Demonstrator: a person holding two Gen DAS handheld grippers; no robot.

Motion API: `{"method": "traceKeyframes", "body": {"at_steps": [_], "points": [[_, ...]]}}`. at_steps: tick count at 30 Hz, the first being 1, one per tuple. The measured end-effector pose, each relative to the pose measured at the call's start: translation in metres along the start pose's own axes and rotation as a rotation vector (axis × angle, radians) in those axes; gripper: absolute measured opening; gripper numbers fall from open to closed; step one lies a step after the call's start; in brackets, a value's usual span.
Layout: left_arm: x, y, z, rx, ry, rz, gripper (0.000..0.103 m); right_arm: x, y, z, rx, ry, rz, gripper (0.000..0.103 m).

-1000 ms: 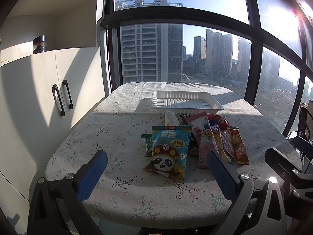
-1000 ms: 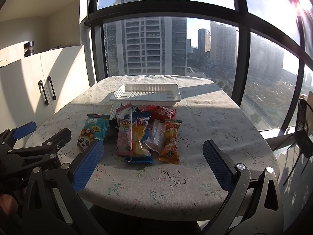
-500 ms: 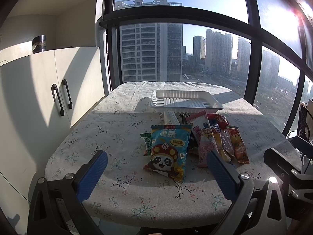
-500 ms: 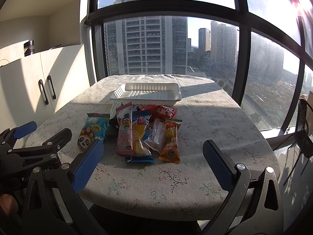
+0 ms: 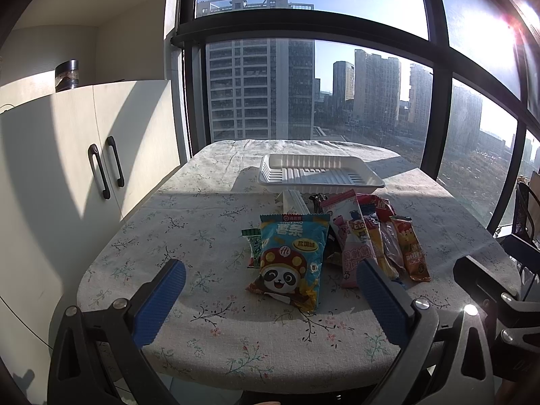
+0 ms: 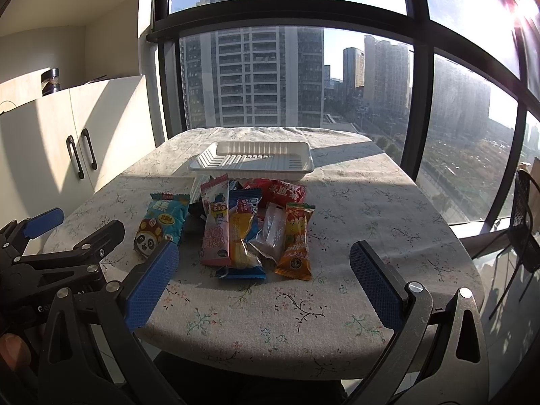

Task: Organize snacks

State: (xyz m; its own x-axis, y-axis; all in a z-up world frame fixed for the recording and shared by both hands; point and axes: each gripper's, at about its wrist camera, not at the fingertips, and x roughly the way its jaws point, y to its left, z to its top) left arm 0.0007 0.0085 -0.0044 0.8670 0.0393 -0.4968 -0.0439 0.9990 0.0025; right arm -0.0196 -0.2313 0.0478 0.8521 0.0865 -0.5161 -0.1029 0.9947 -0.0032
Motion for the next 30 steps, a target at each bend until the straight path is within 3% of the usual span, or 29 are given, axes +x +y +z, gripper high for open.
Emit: {"method": "traceKeyframes", "body": {"at_steps": [12, 18, 23, 26, 28, 30], "points": [[0.002, 0.001, 0.000, -0.006, 0.007, -0.004, 0.103, 0.001, 0.000, -0.001, 0.001, 0.003, 0.002, 0.103], [0.007, 0.019, 0.001, -0.049, -0.006, -0.079, 0.103, 0.002, -0.001, -0.002, 0.005, 0.004, 0.011, 0.103], [0.022, 0.024, 0.000, 0.029, 0.018, -0.180, 0.103, 0.002, -0.008, 0.002, 0.019, -0.003, 0.029, 0.103], [0.024, 0.026, -0.005, 0.033, -0.016, -0.195, 0.103, 0.002, -0.012, 0.003, 0.039, -0.019, 0.057, 0.103], [0.032, 0.024, -0.003, 0.053, 0.058, -0.177, 0.103, 0.002, -0.015, 0.004, 0.066, -0.042, 0.077, 0.103], [0.041, 0.032, -0.002, 0.001, 0.108, -0.195, 0.103, -0.001, -0.021, 0.004, 0.113, -0.081, 0.101, 0.103]]}}
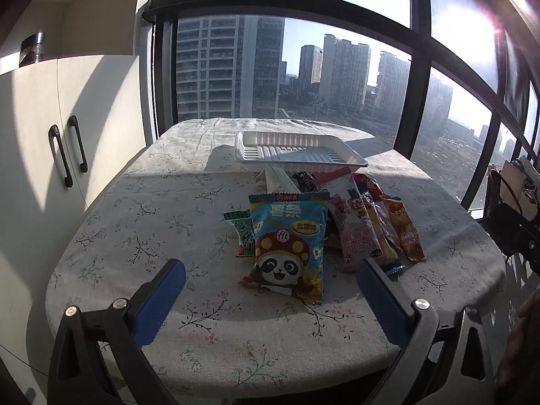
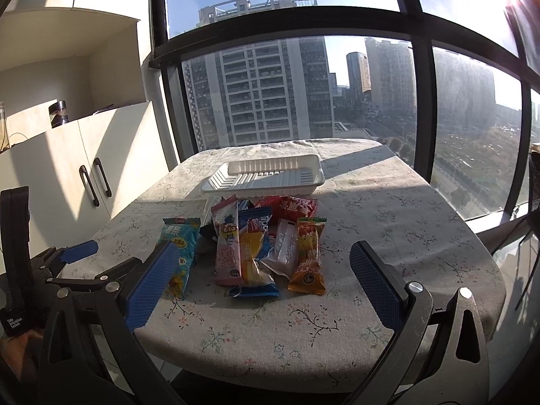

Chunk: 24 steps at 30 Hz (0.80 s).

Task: Organize snacks
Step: 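Grasp the blue panda chip bag with the left gripper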

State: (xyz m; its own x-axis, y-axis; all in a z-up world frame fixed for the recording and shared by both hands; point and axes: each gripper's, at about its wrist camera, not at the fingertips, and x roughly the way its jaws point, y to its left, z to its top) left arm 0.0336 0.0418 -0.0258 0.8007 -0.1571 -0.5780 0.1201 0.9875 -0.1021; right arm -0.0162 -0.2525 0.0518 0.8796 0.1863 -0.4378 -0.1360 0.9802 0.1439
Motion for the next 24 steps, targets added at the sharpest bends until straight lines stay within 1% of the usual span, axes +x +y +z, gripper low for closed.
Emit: {"method": "traceKeyframes", "body": {"at_steps": [1, 3, 5, 8, 11, 12, 13, 15, 18, 24], "points": [[0.002, 0.004, -0.001, -0.012, 0.001, -0.007, 0.103, 0.000, -0.003, 0.001, 0.023, -0.009, 0.014, 0.103], [0.008, 0.007, -0.002, -0.015, 0.014, 0.030, 0.103, 0.003, -0.006, 0.001, 0.030, 0.019, 0.016, 0.103], [0.012, 0.006, -0.002, -0.001, 0.006, 0.007, 0.103, 0.009, -0.010, 0.000, 0.023, 0.061, -0.018, 0.103], [0.020, 0.003, 0.002, 0.019, 0.000, -0.032, 0.103, 0.019, -0.015, -0.002, 0.043, 0.103, -0.022, 0.103], [0.031, -0.002, 0.006, 0.044, 0.013, -0.039, 0.101, 0.026, -0.017, -0.005, 0.043, 0.121, -0.025, 0.103], [0.036, -0.004, 0.007, 0.050, 0.019, -0.045, 0.095, 0.027, -0.016, -0.006, 0.035, 0.120, -0.031, 0.103], [0.040, -0.007, 0.008, 0.058, 0.026, -0.043, 0.086, 0.028, -0.016, -0.006, 0.031, 0.118, -0.036, 0.103], [0.050, -0.010, 0.011, 0.072, 0.047, -0.024, 0.079, 0.030, -0.016, -0.007, 0.028, 0.119, -0.041, 0.103], [0.062, -0.013, 0.012, 0.084, 0.076, -0.018, 0.079, 0.033, -0.016, -0.008, 0.023, 0.126, -0.043, 0.103], [0.075, -0.019, 0.011, 0.119, 0.095, -0.012, 0.079, 0.040, -0.014, -0.012, 0.016, 0.143, -0.034, 0.103]]}}
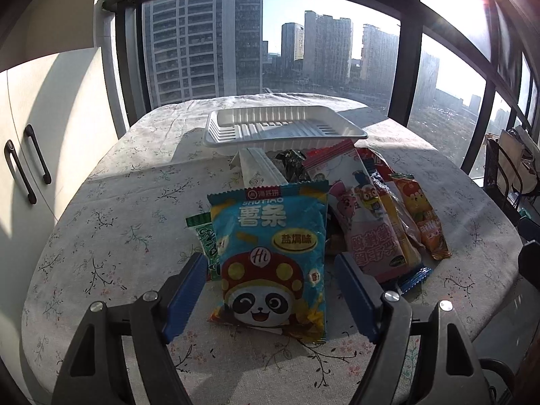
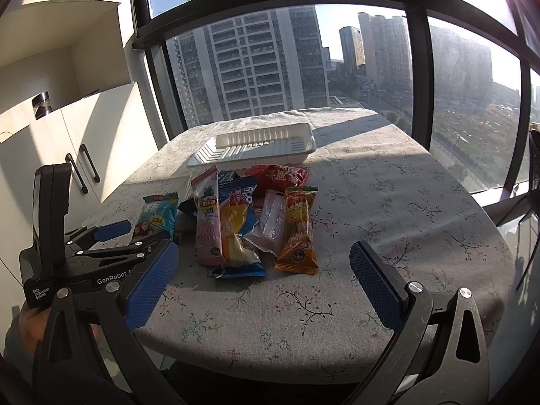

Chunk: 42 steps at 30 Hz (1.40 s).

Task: Organize snacks
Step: 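Grasp the blue panda chip bag with the left gripper, then lift the blue panda bag with the left gripper while the right gripper grasps the pink wrapper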

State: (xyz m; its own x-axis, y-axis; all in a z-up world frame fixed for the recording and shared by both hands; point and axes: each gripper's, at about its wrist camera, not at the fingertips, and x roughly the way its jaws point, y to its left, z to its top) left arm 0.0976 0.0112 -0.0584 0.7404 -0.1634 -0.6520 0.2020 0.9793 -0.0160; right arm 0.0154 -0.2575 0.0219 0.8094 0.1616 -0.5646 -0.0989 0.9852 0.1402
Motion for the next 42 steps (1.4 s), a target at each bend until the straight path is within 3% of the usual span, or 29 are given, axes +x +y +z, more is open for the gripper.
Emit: {"method": "traceKeyframes", "body": {"at_steps": [9, 15, 19, 27, 30, 36, 42], "points": [[0.013, 0.003, -0.002, -0.001, 0.032, 0.000, 0.061, 0.002, 0.002, -0.003, -0.011, -0.003, -0.009, 0.103], [0.017, 0.005, -0.002, 0.001, 0.047, 0.009, 0.060, 0.003, 0.003, -0.004, -0.017, 0.001, -0.005, 0.103], [0.018, 0.006, -0.002, -0.001, 0.053, -0.001, 0.045, 0.003, 0.004, -0.005, -0.024, 0.002, -0.003, 0.102], [0.002, 0.024, -0.007, -0.039, 0.030, -0.038, 0.041, 0.005, 0.011, -0.007, -0.066, -0.009, 0.013, 0.102], [-0.009, 0.032, -0.010, -0.066, 0.015, -0.084, 0.041, 0.007, 0.021, -0.008, -0.114, -0.012, 0.037, 0.102], [-0.035, 0.048, -0.015, -0.111, -0.050, -0.156, 0.040, 0.032, 0.043, 0.004, -0.192, 0.039, 0.065, 0.081], [-0.045, 0.064, -0.019, -0.145, -0.080, -0.175, 0.040, 0.071, 0.065, 0.014, -0.236, 0.101, 0.071, 0.060]]}}
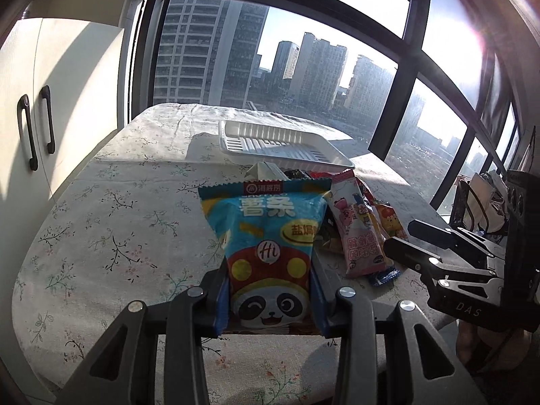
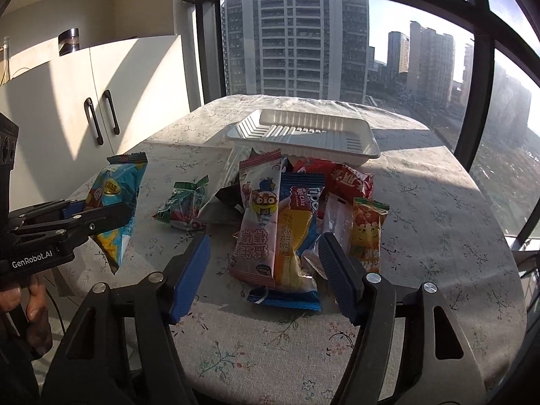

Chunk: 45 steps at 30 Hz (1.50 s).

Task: Organize snacks
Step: 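Lift the blue panda bag with the left gripper while the right gripper grasps the pink wrapper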

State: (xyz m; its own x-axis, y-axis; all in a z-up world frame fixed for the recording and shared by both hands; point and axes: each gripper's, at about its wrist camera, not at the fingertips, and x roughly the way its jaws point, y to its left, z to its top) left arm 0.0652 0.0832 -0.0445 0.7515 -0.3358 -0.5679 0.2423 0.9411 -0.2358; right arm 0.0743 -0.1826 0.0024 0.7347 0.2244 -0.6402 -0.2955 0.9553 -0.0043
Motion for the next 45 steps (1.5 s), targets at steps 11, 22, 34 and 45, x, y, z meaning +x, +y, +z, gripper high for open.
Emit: {"method": "traceKeyframes", "body": {"at_steps": [11, 22, 34, 45], "points": [[-0.002, 0.012, -0.007, -0.028, -0.006, -0.016, 0.040, 0.063, 0.012, 0.013, -0.045, 0.073, -0.042, 0.052], [-0.001, 0.013, -0.011, -0.031, 0.000, -0.027, 0.041, 0.075, 0.018, 0.018, -0.107, 0.076, -0.059, 0.025], [0.001, 0.011, -0.012, -0.029, 0.000, -0.034, 0.040, 0.053, 0.023, 0.011, -0.076, 0.062, 0.058, 0.012], [0.002, 0.021, 0.010, -0.041, -0.009, -0.005, 0.040, 0.017, -0.025, 0.038, 0.115, 0.001, 0.284, 0.011]]}}
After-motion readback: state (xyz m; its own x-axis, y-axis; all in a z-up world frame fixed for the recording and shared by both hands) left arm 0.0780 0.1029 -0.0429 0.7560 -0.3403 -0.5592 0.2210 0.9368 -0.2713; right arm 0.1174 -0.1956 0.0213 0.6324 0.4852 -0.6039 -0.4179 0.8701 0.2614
